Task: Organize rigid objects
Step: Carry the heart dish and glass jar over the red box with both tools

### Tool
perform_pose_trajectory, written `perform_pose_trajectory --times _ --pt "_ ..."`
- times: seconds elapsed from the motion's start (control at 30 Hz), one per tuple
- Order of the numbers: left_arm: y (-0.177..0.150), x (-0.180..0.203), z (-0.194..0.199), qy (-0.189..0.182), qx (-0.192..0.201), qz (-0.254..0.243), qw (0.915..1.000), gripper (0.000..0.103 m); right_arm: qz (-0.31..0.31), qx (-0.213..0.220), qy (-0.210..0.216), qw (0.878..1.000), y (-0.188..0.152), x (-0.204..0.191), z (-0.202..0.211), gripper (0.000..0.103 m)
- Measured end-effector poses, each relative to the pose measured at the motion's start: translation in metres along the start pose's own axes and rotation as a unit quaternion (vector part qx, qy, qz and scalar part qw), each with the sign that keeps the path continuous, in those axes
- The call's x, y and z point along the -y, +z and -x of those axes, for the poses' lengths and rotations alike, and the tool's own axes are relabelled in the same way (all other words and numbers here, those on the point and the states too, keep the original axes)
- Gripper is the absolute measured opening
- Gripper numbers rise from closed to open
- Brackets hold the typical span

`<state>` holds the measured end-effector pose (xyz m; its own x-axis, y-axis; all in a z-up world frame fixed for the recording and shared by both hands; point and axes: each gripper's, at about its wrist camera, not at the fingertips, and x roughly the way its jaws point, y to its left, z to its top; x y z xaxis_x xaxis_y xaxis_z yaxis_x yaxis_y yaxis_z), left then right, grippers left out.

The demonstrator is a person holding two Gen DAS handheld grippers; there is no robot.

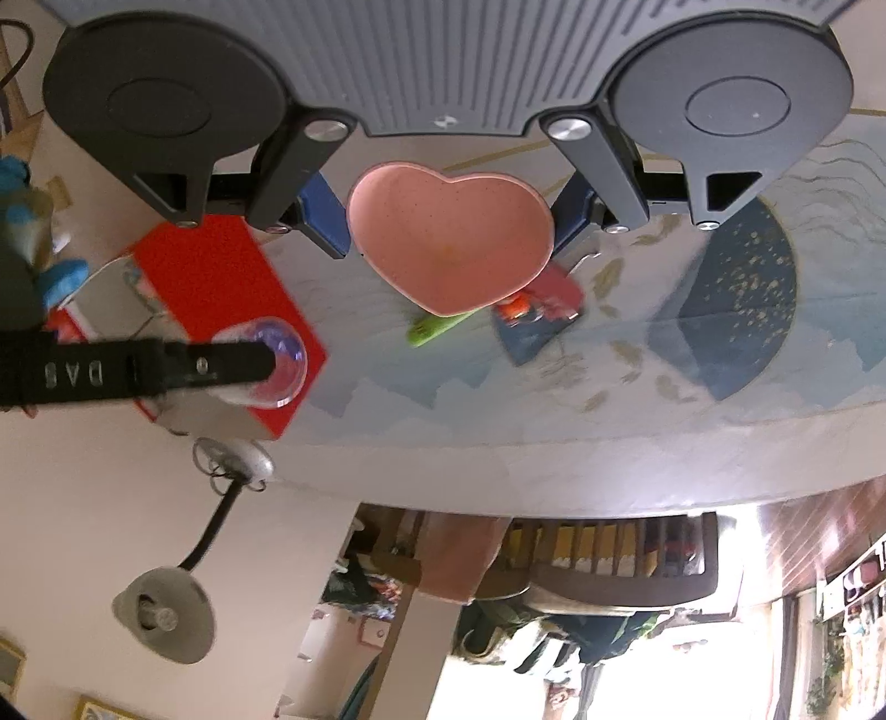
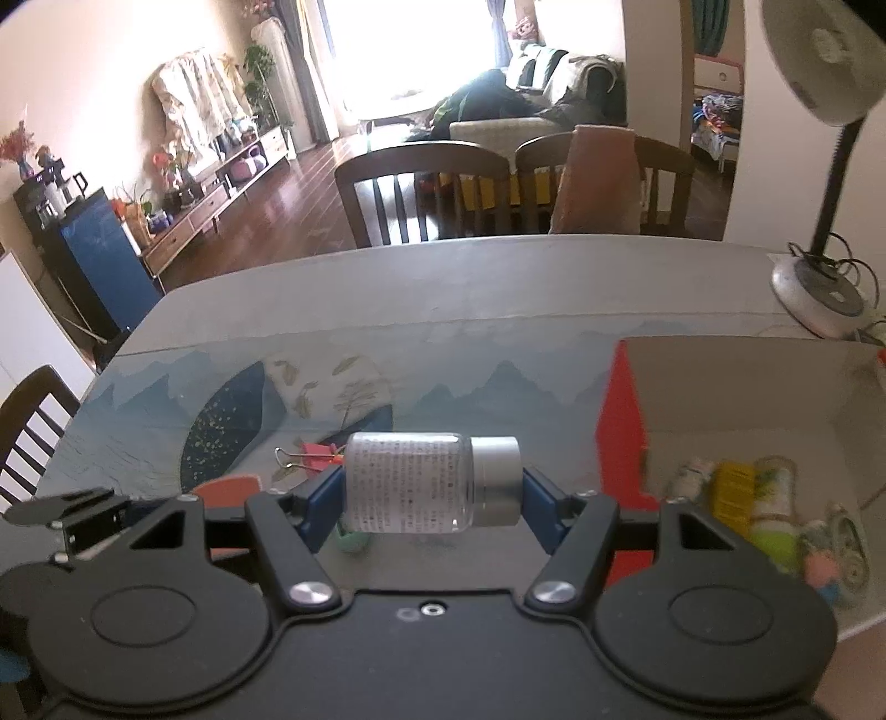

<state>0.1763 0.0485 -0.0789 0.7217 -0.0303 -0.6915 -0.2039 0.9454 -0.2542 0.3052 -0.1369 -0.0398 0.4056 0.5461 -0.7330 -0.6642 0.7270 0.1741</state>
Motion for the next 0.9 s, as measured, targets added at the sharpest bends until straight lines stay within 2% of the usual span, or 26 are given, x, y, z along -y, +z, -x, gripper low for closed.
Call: perform_pose_trajectory --times 0.43,0.9 --pt "0.025 0.088 0.001 -0.025 0.011 -0.040 0.9988 0.077 -0.028 0.031 -0.013 0.999 -0.017 0.071 0.053 0.067" --pt "0.056 0.185 -0.043 -0.031 0.008 -0.073 0.9968 0.077 -0.032 0.037 -0.041 0.998 -0.029 0.164 0.073 0.067"
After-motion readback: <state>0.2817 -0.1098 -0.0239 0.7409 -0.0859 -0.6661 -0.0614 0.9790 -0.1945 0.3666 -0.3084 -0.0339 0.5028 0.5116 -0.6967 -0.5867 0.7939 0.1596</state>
